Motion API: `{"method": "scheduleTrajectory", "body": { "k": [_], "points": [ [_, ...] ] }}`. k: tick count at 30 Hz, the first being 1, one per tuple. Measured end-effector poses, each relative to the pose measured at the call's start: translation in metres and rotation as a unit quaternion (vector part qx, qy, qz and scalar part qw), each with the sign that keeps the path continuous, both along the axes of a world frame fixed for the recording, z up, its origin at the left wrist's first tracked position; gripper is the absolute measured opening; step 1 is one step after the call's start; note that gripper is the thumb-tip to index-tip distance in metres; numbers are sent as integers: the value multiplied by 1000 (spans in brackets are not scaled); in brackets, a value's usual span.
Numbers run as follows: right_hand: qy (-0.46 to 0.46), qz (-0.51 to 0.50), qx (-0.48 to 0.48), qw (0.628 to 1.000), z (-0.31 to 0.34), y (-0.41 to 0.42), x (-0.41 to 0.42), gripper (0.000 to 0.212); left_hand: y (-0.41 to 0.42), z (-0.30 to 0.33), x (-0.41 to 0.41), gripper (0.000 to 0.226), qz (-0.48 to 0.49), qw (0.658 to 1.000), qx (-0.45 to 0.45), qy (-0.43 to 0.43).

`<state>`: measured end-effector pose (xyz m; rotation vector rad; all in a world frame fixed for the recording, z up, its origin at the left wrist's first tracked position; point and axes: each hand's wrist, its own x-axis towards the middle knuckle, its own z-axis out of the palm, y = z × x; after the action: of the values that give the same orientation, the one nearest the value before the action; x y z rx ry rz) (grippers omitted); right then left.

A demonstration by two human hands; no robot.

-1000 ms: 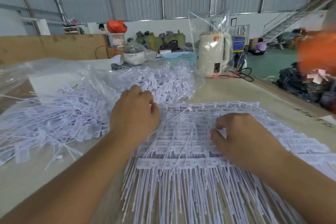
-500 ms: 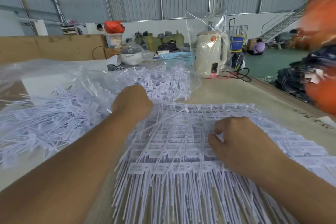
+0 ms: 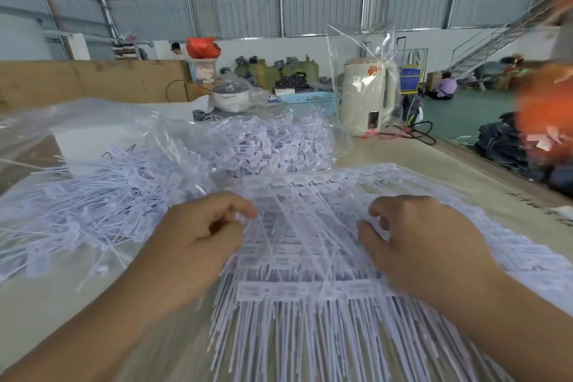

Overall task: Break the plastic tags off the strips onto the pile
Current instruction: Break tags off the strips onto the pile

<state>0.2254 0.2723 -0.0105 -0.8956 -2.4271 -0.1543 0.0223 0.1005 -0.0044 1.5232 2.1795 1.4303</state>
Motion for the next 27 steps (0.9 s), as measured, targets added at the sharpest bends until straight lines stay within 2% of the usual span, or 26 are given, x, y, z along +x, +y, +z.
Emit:
{"method": "scheduleTrajectory", "body": {
  "k": [3,4,6,8,10,11,12,13,14,16,17,18,21,23,25,27],
  "points": [
    [7,50,15,999,-1,-7,-4,35,-1,9,-14,41,-64,981,-118,-142],
    [3,70,13,997,-2,-9,-6,40,-1,9,-17,49,-58,976,-134,-162],
    [-25,110,-3,994,-6,-9,-9,46,-1,4,-19,42,-12,989,-125,-83],
    [-62,150,-30,986,-11,-9,-13,35,0,-5,-17,29,54,997,-54,27],
    [-90,175,-37,980,-14,-10,-16,24,10,-5,-17,24,113,989,45,81],
    [-93,180,-36,979,-14,-11,-17,22,19,0,-18,19,130,982,66,119],
    [-91,183,-37,978,-14,-12,-18,20,28,4,-19,13,139,976,50,162],
    [-88,188,-39,977,-13,-12,-18,19,38,8,-21,13,146,968,4,203],
    [-87,195,-41,976,-12,-12,-18,20,49,10,-23,22,149,956,-73,241],
    [-94,213,-55,971,-11,-12,-17,24,67,14,-25,23,155,909,-242,302],
    [-102,222,-63,967,-11,-11,-16,26,74,17,-23,16,156,895,-281,309],
    [-112,231,-69,964,-11,-10,-15,27,78,20,-21,13,159,896,-288,299],
    [-136,242,-84,957,-14,-6,-13,31,83,28,-18,15,160,937,-185,249],
    [-143,244,-90,955,-17,-4,-15,48,78,36,-9,15,142,972,-78,169],
    [-146,250,-86,953,-20,-3,-17,64,72,46,3,13,107,989,12,97],
    [-134,258,-90,953,-20,-4,-17,71,64,53,12,20,62,995,75,10]
  ]
}}
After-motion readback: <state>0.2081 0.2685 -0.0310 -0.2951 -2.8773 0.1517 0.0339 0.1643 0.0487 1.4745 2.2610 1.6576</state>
